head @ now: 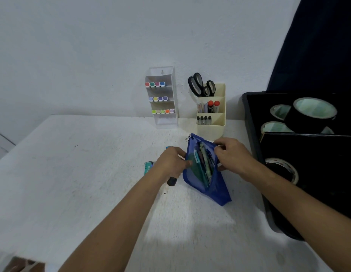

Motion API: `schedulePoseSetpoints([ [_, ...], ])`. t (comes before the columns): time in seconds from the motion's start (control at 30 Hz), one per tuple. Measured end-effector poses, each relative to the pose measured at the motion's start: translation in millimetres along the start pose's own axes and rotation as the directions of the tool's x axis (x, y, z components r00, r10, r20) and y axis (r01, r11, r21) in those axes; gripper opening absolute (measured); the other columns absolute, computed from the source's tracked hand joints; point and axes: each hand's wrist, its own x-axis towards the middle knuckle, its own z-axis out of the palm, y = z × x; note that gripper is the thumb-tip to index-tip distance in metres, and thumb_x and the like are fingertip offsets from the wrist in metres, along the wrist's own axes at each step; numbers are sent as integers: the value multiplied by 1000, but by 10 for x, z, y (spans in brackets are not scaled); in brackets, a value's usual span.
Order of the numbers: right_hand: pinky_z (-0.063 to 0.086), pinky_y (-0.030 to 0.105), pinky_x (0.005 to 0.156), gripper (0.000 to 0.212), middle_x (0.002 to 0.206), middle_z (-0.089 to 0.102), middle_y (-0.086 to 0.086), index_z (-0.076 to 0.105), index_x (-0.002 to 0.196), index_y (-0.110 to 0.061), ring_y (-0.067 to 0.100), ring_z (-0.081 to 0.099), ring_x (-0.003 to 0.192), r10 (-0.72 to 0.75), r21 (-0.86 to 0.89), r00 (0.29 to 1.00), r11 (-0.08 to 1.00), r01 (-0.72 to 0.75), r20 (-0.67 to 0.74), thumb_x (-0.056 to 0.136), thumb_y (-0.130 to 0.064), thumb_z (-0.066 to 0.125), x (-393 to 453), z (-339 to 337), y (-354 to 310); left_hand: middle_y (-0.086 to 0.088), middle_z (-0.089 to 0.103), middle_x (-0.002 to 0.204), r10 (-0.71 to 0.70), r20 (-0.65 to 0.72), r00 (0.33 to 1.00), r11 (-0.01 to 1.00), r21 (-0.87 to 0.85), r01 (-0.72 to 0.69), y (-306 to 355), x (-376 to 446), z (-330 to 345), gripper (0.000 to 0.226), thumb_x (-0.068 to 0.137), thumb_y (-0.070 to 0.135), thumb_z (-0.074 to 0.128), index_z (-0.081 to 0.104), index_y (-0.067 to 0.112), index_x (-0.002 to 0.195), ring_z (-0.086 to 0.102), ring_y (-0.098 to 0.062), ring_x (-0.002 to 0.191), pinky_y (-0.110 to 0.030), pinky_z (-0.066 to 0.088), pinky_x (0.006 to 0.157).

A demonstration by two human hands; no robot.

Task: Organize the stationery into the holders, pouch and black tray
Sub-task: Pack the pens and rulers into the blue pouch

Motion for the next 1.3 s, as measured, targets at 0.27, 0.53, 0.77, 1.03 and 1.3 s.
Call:
schedulePoseSetpoints([
  [0.27, 60, 30, 60, 24, 105, 64, 7, 59, 115, -16, 21, 67, 86, -4, -17, 1000, 1000, 4, -6, 97, -18, 44, -3, 2, 1, -14, 64, 83, -55, 35, 998, 997, 62, 52, 47, 8, 103, 29, 89, 28, 64, 62, 2, 101, 56, -16, 53, -25, 49, 55],
  [0.53, 60, 29, 63, 24, 107, 62, 5, 56, 120, -19, 19, 67, 88, -49, -12, 998, 999, 49, 33, 98, -20, 45, -37, 14, -13, -2, 56, 66, 34, -55, 998, 998, 51, -32, 85, 27, 141, 28, 88, 34, 64, 55, 12, 73, 51, -14, 50, -20, 40, 43],
  [0.77, 62, 37, 64, 26, 102, 65, 8, 59, 118, -15, 21, 69, 79, 6, 16, 1000, 1000, -6, -23, 96, -14, 44, -2, -13, -4, -6, 67, 83, 108, -187, 976, 979, -151, -137, 234, 10, -277, 34, 94, 36, 55, 67, 5, 100, 60, -16, 64, -26, 50, 53],
  [1.03, 61, 40, 69, 33, 112, 61, 7, 53, 127, -16, 21, 66, 90, 22, -25, 1000, 999, -22, -11, 94, -16, 50, 30, 7, 15, -7, 61, 122, 47, -158, 986, 904, 427, 25, -11, 23, -521, 37, 86, 26, 66, 61, 12, 120, 61, -22, 102, -28, 52, 83],
  [1.3, 60, 30, 62, 33, 109, 61, 6, 52, 129, -15, 16, 67, 77, 10, -7, 1000, 1000, -11, -16, 96, -18, 50, -7, 5, 8, -2, 59, 70, -64, -53, 997, 836, 542, 82, -136, -27, -249, 38, 75, 40, 74, 58, 8, 86, 57, -14, 62, -24, 45, 56],
])
